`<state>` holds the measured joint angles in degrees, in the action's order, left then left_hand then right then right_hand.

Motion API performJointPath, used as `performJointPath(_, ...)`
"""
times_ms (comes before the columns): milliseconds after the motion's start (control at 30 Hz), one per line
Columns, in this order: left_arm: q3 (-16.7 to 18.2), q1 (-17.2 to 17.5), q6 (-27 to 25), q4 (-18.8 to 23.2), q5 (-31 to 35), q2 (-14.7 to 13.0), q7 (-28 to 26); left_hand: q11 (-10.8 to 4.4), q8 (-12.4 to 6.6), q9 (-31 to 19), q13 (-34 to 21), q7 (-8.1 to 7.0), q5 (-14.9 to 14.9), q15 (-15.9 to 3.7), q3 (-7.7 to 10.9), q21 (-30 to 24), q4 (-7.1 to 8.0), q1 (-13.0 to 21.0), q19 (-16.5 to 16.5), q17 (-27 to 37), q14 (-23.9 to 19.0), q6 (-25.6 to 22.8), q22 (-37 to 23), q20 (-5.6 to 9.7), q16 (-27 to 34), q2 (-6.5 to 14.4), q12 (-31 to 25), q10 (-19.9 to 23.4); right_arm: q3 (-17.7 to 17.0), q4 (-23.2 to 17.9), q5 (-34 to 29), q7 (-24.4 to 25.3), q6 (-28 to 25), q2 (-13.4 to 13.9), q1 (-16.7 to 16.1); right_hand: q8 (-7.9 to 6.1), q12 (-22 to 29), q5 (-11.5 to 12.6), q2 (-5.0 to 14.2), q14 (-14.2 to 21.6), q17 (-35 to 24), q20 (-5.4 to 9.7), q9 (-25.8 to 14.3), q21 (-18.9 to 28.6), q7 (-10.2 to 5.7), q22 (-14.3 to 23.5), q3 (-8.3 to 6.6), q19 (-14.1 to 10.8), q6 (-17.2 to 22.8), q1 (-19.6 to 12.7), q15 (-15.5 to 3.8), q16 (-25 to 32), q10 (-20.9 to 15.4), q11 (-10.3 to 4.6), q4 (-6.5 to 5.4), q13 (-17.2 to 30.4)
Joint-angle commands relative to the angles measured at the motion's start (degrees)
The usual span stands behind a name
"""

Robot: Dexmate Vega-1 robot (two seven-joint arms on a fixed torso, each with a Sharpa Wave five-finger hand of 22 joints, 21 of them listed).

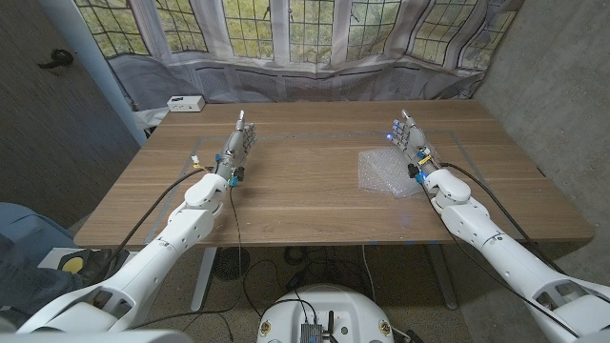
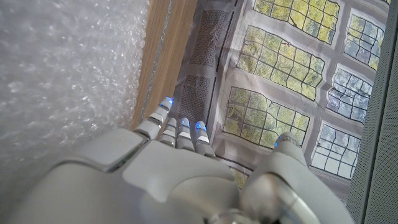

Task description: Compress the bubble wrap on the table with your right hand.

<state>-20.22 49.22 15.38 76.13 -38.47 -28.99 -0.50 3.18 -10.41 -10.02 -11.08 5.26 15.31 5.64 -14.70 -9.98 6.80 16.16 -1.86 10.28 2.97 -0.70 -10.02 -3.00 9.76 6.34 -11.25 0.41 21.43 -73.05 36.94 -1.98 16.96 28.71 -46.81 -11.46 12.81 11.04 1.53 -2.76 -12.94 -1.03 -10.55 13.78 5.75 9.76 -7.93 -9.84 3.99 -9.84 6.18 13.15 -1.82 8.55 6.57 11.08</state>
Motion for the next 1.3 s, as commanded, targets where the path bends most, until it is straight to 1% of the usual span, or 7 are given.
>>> performJointPath(33, 1.1, 2.5, -0.2, 4.5, 1.9, -1.1, -5.5, 0.23, -0.28, -0.2, -0.1, 0.34, 0.3, 0.23, -0.40, -0.4, -0.07, 0.5, -0.4, 0.1, 0.3, 0.1, -0.3, -0.20, 0.4, 0.1, -0.4, -0.3, 0.0, 2.5, -0.9, -1.5, 4.5, -1.4, 1.1, -0.33, 0.3, 0.2, 0.04, 0.5, 0.0, -0.16, -0.3, 0.3, -0.09, 0.1, -0.35, -0.9, 0.1, -0.6, 0.21, 0.4, -0.6, 0.11, 0.09, 0.1)
performJointPath(167, 1.6, 2.6, 0.4, 4.2, -0.1, -1.1, -2.8, 0.24, -0.54, -0.2, -0.1, 0.35, 0.3, -0.10, -0.32, -0.9, -0.13, 0.7, 0.3, 0.1, -0.4, -0.5, -0.2, 0.22, 0.8, 0.3, -0.7, 0.4, -0.1, 1.4, -1.7, -0.1, 4.9, -1.2, 0.7, -0.46, 0.6, 0.3, 0.10, 2.5, 0.2, -0.21, -0.3, 0.4, -0.49, 0.2, -0.44, -2.4, 0.8, -0.9, -0.06, 0.9, -2.1, -0.43, 0.32, 0.1)
performJointPath(233, 1.6, 2.8, 0.0, 4.7, -0.2, -1.3, -2.9, 0.24, -0.62, -0.2, -0.1, 0.39, 0.3, 0.04, -0.29, -0.9, -0.16, 0.8, 0.4, 0.1, -0.6, -0.7, -0.2, 0.35, 0.9, 0.4, -0.8, 0.7, -0.2, 1.0, -1.9, -0.2, 5.4, -1.0, 0.4, -0.65, 0.9, 0.3, 0.17, 3.3, 0.2, -0.11, -0.3, 0.5, -0.49, 0.2, -0.45, -3.3, 1.6, -1.0, -0.04, 1.0, -3.3, -0.30, 0.35, 0.1)
performJointPath(600, 2.1, 4.4, -0.8, 7.1, 0.0, -2.7, -3.7, 0.33, -0.93, -0.2, -0.1, 0.37, 0.3, 0.09, -0.22, -0.9, -0.22, 1.0, 0.0, 0.1, -0.5, -1.8, -0.2, -0.21, 0.9, 0.5, -1.0, 1.1, -1.0, -4.2, -3.1, 2.5, 5.0, 0.9, -2.0, -1.37, 1.0, 0.3, 0.42, 4.2, 0.3, -0.10, -0.3, 0.4, -0.20, 0.2, -0.56, -4.1, 4.1, -1.3, -0.26, 1.1, -4.6, -0.17, 0.49, 0.1)
performJointPath(800, 2.1, 4.9, -1.6, 7.8, 0.3, -3.7, -3.6, 0.04, -1.14, -0.2, -0.1, 0.25, 0.3, 0.07, 0.24, -1.0, -0.35, 1.5, 0.0, 0.0, -0.7, -2.6, -0.2, -0.32, 0.9, 1.2, -1.1, 1.5, -1.4, -6.3, -3.2, 2.8, 4.7, 2.0, -3.3, -1.30, 1.4, 0.2, 0.69, 6.2, 0.1, -0.01, -0.4, 0.5, -0.19, 0.2, -0.57, -5.6, 4.6, -1.3, -0.28, 1.8, -6.4, -0.15, 0.43, 0.2)
performJointPath(1067, 2.8, 5.7, -1.9, 9.1, -0.2, -4.9, -3.2, 0.06, -1.16, -0.2, -0.1, 0.17, 0.3, 0.04, 0.67, -1.1, -0.51, 2.0, 0.1, 0.0, -1.3, -3.0, -0.2, -0.34, 1.2, 1.7, -1.1, 1.6, -1.5, -6.3, -4.7, 2.9, 6.5, 2.4, -3.5, -1.82, 1.3, 0.2, 0.82, 6.5, 0.1, -0.16, -0.4, 0.3, -0.26, 0.3, -0.66, -5.7, 6.3, -1.6, -0.08, 1.8, -6.8, 0.00, 0.57, 0.3)
performJointPath(1300, 3.2, 5.5, -1.5, 8.8, -1.5, -4.5, -1.9, 0.09, -1.13, -0.2, -0.1, 0.16, 0.2, 0.11, 0.95, -1.2, -0.64, 2.4, 0.4, 0.0, -1.7, -3.2, -0.2, -0.34, 1.3, 1.9, -1.3, 2.0, -1.9, -5.9, -5.2, 1.9, 8.0, 3.4, -4.0, -1.22, 1.2, 0.2, 0.86, 6.5, 0.0, -0.27, -0.4, 0.1, -0.68, 0.3, -0.71, -5.7, 5.2, -1.8, -0.06, 1.6, -7.0, -0.04, 0.69, 0.3)
